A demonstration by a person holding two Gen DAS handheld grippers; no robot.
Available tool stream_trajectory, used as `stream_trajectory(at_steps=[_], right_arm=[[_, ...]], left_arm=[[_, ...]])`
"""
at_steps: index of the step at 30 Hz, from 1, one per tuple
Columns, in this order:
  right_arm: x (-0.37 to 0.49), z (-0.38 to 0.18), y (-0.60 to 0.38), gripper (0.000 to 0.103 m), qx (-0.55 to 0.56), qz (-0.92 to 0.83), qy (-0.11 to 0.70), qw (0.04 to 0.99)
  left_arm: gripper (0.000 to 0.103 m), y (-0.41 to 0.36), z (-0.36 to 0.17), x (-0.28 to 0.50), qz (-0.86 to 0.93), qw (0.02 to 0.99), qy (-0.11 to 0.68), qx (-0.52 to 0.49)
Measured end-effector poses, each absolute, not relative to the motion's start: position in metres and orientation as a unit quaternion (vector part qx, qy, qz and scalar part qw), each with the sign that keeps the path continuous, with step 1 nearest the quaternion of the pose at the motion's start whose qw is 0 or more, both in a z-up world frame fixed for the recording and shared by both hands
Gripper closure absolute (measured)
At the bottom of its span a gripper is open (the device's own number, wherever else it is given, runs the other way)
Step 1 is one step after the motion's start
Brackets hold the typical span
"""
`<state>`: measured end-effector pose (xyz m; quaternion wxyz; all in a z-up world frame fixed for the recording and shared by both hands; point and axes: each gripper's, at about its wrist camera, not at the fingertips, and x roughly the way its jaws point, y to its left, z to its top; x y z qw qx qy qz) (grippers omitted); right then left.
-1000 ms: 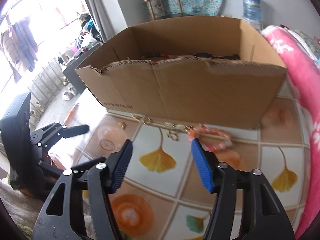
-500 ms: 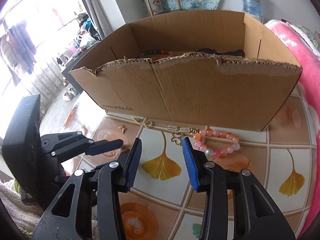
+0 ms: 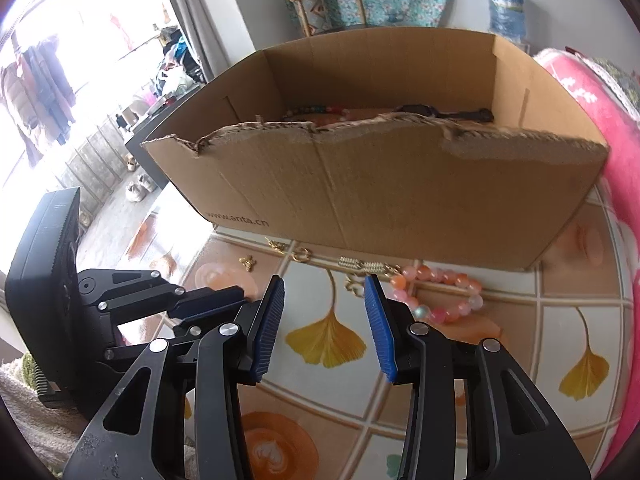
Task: Organize jewelry
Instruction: 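Lower the right gripper onto a small gold ring and close on it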
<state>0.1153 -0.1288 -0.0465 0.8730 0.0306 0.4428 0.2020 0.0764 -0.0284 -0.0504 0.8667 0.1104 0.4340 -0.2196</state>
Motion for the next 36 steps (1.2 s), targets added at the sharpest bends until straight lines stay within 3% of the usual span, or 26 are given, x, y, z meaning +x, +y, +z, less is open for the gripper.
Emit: stream_trajectory(at_steps=[7, 17, 25, 36], right_arm=[[0.133, -0.053, -0.097, 0.064, -0.004, 0.220, 0.436, 0.873], [0.153, -0.067, -0.075, 0.084, -0.060, 0.209, 0.447, 0.868], [0.158, -0.073, -0.071, 0.094, -0.082, 0.200, 0.449, 0.867], [0.131, -0.071, -0.076, 0.095, -0.070, 0.202, 0.466, 0.858]], left_arm=[[0.093, -0.005, -0.049, 0.072, -0.195, 0.872, 0.441, 0.088], [0.094, 0.002, -0.050, 0.071, -0.197, 0.873, 0.440, 0.079], [0.094, 0.001, -0.051, 0.071, -0.196, 0.873, 0.439, 0.079], [0.094, 0.005, -0.050, 0.071, -0.192, 0.874, 0.440, 0.080]])
